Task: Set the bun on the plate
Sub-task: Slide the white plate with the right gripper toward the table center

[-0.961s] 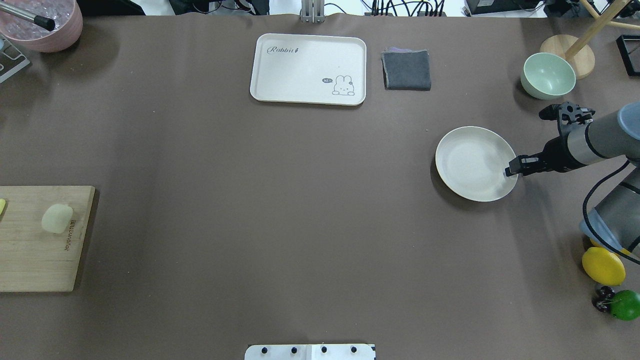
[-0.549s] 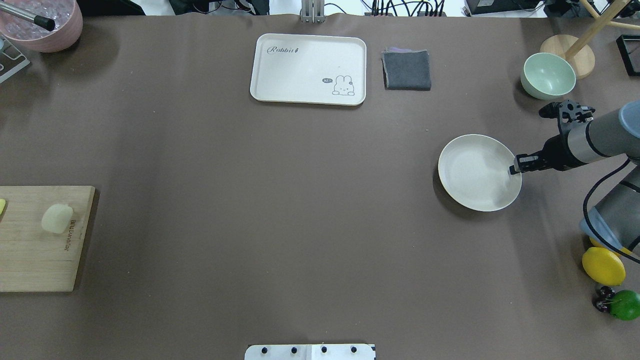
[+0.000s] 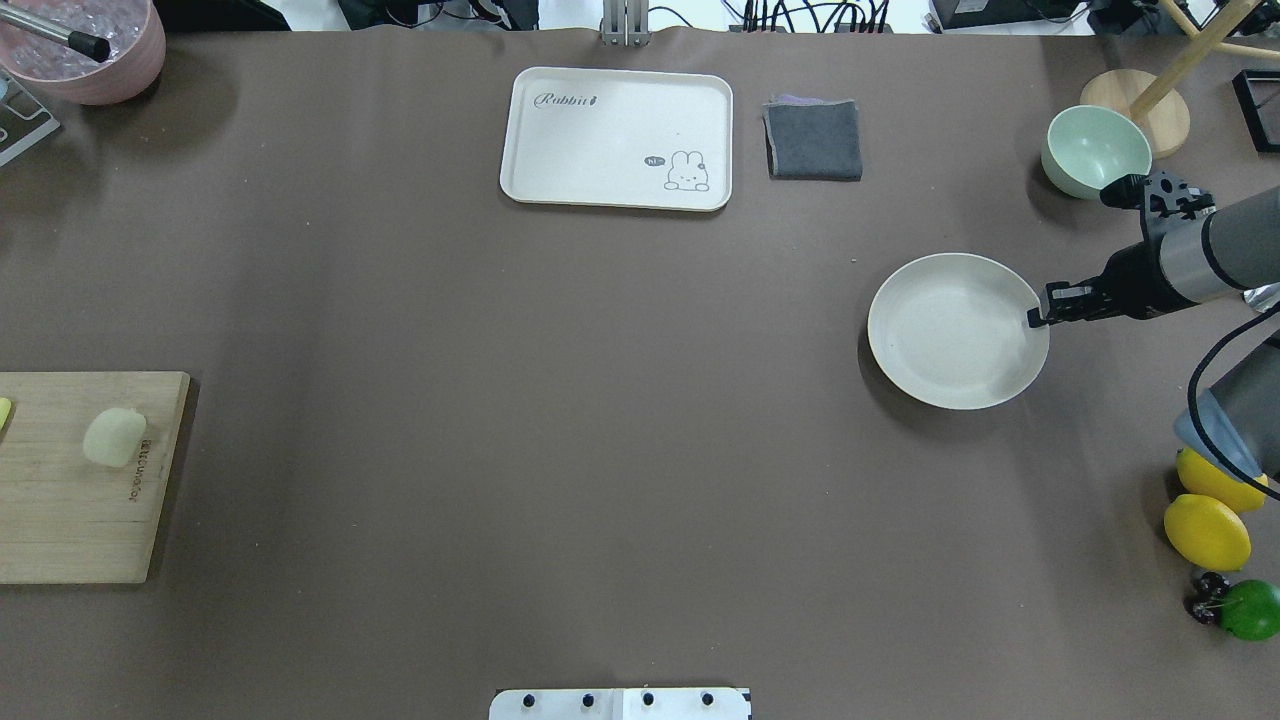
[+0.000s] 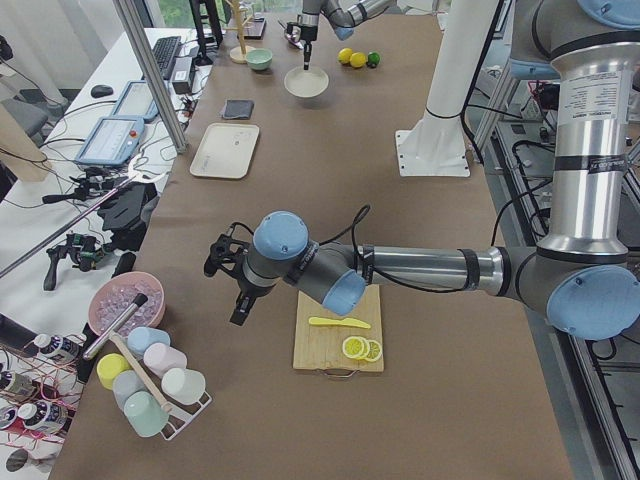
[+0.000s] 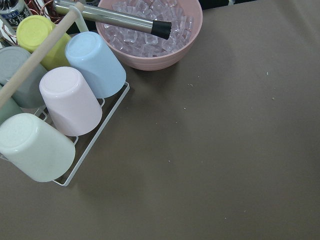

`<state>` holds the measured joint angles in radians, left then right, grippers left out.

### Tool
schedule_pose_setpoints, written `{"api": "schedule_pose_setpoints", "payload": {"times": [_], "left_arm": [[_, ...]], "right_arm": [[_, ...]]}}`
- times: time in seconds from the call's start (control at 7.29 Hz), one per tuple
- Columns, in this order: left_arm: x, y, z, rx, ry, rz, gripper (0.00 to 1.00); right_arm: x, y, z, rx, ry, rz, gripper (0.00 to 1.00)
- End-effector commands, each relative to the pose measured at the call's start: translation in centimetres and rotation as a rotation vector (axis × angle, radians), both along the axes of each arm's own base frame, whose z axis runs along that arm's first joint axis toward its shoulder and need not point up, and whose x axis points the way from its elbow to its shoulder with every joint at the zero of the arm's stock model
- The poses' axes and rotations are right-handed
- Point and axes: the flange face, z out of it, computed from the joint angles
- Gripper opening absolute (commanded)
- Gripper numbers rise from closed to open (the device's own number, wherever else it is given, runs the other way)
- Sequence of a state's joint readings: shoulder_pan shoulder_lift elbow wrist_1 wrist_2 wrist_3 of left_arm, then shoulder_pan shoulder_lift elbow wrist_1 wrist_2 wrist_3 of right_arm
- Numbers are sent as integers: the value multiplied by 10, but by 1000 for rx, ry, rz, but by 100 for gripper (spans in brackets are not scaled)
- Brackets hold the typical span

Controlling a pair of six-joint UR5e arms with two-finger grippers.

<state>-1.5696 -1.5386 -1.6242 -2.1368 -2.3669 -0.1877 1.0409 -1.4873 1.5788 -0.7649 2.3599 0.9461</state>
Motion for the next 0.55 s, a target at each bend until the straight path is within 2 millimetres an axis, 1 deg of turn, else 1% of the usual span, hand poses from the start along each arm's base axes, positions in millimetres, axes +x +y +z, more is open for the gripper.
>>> {"api": "schedule_pose_setpoints", "payload": {"times": [0.0,0.14,0.27,0.41], "left_arm": [[-1,1,-2,1,0,-4,99],[0,0,1,-9,-1,-10,99],[0,-1,-1,-23,9,-25,99],[0,-1,0,-27,10,-26,99]], "right_arm": [[-10,-15,-76,-79,-124,28,0],[-51,7,-113,-123,-156,31,0],[-106,38,-140,-91,-144,66,0],[-161,55,-165,-91,-133,92,0]]}}
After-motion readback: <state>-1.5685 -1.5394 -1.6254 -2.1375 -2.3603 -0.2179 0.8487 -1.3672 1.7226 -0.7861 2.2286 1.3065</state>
